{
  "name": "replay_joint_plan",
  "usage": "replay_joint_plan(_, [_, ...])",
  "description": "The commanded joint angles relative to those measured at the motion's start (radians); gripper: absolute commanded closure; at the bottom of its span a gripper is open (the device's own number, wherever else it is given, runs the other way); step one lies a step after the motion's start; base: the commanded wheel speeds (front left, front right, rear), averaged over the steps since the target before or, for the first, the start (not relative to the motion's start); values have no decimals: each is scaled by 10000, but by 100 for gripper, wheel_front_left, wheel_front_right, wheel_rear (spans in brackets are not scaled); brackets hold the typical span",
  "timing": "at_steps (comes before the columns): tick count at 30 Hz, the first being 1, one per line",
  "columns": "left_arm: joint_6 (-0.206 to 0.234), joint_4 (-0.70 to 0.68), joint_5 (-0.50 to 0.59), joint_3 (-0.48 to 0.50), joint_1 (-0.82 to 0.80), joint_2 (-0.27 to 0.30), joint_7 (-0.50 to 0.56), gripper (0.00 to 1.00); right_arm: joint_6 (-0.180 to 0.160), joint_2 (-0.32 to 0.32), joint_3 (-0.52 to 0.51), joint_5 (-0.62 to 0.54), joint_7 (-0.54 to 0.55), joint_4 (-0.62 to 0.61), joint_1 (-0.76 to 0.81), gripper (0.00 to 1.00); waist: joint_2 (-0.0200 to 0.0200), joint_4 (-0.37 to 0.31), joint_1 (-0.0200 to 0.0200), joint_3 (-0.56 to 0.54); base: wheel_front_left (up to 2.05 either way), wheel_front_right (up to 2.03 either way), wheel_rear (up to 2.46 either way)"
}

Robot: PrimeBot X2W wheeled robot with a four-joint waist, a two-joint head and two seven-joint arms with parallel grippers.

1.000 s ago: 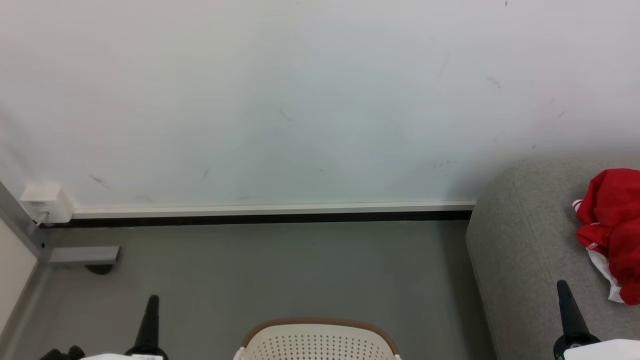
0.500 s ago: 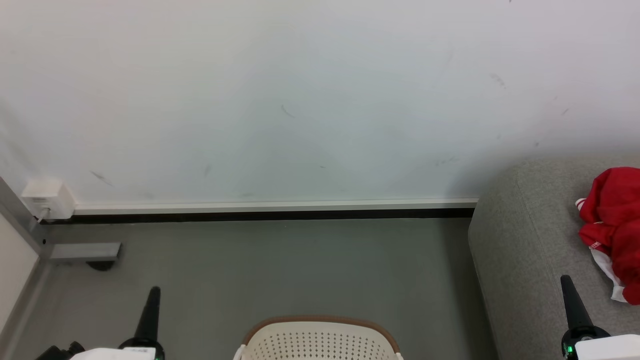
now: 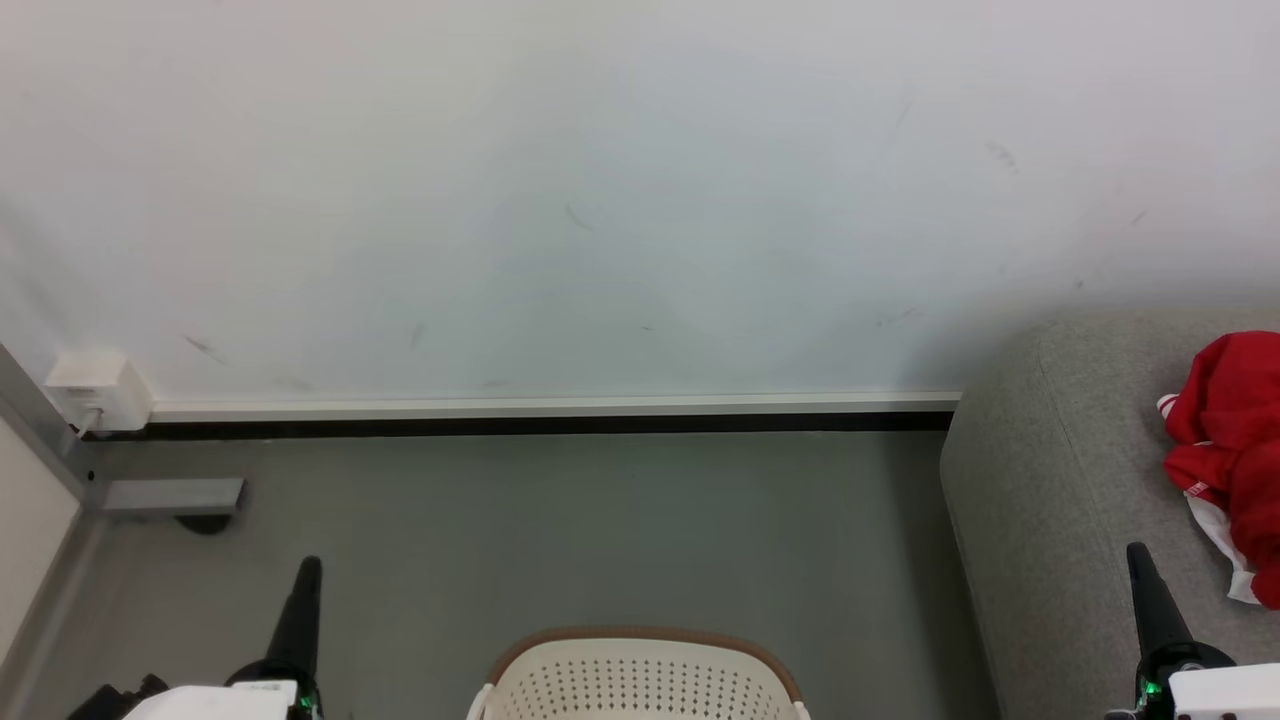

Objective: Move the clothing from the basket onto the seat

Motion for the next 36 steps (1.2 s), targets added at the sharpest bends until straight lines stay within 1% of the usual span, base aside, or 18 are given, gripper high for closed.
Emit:
replay_joint_plan(1, [-43,-70,-194,33,-161,46,92,100,-18,-23,-67,204,80,-68,-165,100,0,4,0,7,0,0,0])
replay_joint_plan(31, [-204,-103,-2351,77,-412,37,665,100,-24,201,-526,2006,641,-102,-300,100,0,105,0,189,0,0,0])
replay_joint_plan(36, [-203,-101,-2324,76,-405,37,668,100,-24,194,-520,1972,641,-101,-294,100,0,106,0,190,0,0,0])
